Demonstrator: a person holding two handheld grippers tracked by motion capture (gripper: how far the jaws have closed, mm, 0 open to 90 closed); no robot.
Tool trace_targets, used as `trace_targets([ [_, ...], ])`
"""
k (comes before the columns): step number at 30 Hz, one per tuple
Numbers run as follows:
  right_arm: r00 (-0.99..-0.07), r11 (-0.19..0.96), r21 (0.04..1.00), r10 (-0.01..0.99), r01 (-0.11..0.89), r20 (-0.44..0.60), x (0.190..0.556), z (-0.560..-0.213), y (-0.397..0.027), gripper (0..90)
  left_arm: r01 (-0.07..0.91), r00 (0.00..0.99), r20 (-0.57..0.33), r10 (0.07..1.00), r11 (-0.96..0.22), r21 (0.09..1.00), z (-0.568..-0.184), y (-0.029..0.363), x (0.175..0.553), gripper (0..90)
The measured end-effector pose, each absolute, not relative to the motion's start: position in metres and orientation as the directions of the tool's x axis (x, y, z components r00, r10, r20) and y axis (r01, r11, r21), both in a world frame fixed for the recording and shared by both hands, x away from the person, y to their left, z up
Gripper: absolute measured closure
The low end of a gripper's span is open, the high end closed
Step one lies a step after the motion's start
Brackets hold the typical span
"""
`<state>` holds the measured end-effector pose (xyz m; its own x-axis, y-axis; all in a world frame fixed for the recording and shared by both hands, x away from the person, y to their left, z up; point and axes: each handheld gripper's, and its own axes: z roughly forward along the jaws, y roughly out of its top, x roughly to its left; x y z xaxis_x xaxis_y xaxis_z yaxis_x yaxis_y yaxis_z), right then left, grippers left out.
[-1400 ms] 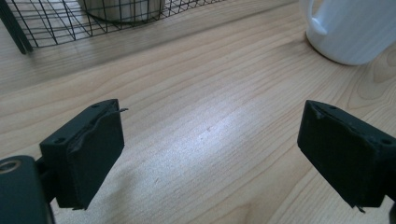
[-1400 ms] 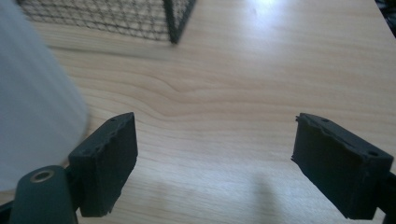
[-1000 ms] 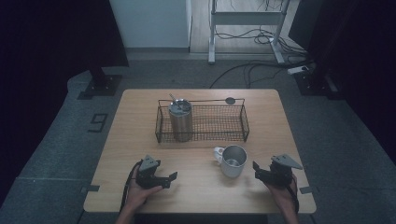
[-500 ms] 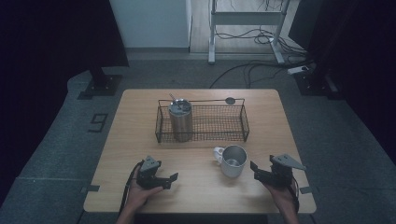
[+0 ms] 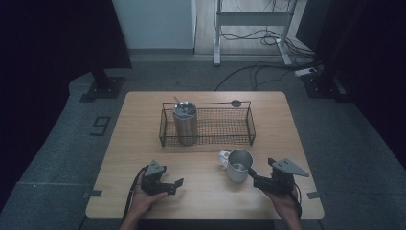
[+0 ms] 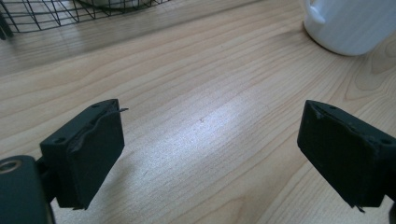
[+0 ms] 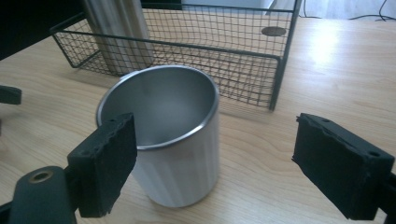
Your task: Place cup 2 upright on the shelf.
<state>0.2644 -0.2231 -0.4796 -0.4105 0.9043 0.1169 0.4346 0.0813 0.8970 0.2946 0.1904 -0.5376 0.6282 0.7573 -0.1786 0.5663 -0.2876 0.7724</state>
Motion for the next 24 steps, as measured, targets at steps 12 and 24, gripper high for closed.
trace_targets([
  [12,-0.455,0.12,0.892,0.884,0.436,0.104,0.267,-0.481,-0.205,9.7,0.583,0.616,-0.179,0.767,-0.292,0.758,-0.54,0.189,0.295,8.8],
  [24,-0.487,0.119,0.895,0.865,0.431,0.119,0.267,-0.476,-0.191,6.1,0.588,0.615,-0.173,0.77,-0.301,0.751,-0.541,0.185,0.295,10.0],
])
